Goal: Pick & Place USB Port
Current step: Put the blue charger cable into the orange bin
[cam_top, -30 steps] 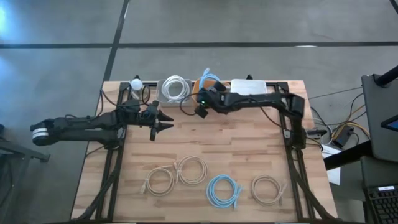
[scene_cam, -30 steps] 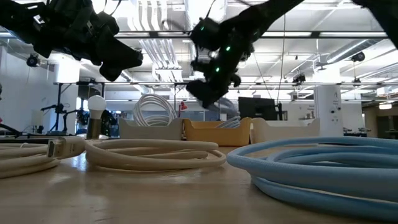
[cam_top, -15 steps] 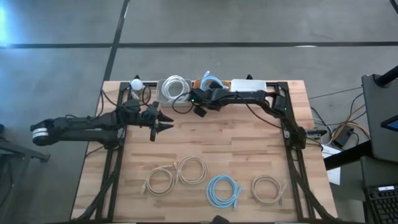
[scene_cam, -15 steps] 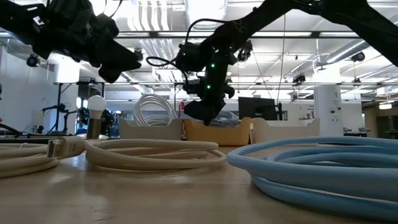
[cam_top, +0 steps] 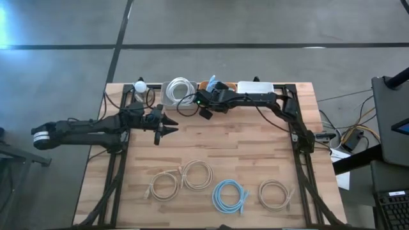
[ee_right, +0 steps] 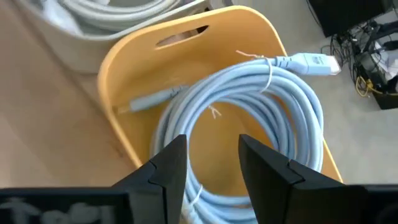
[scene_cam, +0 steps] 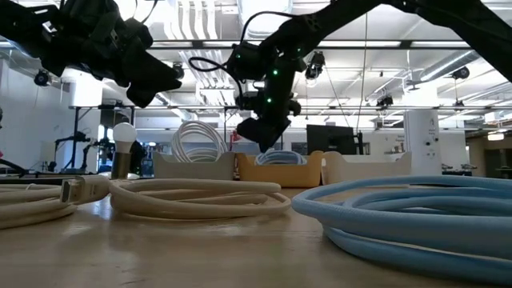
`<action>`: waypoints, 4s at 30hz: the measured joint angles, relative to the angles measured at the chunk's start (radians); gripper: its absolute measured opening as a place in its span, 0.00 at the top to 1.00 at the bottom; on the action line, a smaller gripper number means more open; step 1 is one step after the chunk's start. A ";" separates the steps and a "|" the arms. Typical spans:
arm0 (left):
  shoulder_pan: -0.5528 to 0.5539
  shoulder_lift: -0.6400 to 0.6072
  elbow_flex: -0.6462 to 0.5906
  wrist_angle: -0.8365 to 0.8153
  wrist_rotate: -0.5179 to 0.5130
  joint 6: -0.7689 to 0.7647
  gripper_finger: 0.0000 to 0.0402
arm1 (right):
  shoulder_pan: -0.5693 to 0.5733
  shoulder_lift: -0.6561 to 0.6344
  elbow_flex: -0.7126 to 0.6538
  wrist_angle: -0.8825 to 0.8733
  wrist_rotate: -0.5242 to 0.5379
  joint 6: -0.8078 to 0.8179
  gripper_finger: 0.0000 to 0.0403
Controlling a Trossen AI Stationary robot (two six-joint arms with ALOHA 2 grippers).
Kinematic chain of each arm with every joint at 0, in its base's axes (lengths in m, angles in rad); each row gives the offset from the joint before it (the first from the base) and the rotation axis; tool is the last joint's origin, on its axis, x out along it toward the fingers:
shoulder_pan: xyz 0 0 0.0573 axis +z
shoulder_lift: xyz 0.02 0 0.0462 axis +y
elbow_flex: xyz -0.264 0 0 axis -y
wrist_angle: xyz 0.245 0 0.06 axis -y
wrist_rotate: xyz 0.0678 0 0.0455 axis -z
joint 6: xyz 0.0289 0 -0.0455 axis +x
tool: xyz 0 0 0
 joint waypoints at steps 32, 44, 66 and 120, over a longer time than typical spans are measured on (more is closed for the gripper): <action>0.000 0.000 0.000 0.000 0.000 -0.022 0.61 | 0.467 -0.187 -0.084 -0.425 -0.525 0.161 0.68; 0.000 0.000 0.000 0.000 0.000 -0.046 0.61 | 0.605 -0.434 -0.474 -0.127 -0.674 0.436 0.68; 0.000 0.000 0.001 0.027 0.000 -0.065 0.61 | 0.662 -0.432 -0.777 0.382 -0.764 0.560 0.68; 0.000 0.001 0.001 0.026 0.000 -0.064 0.61 | 0.667 -0.430 -0.895 0.544 -0.476 0.449 0.63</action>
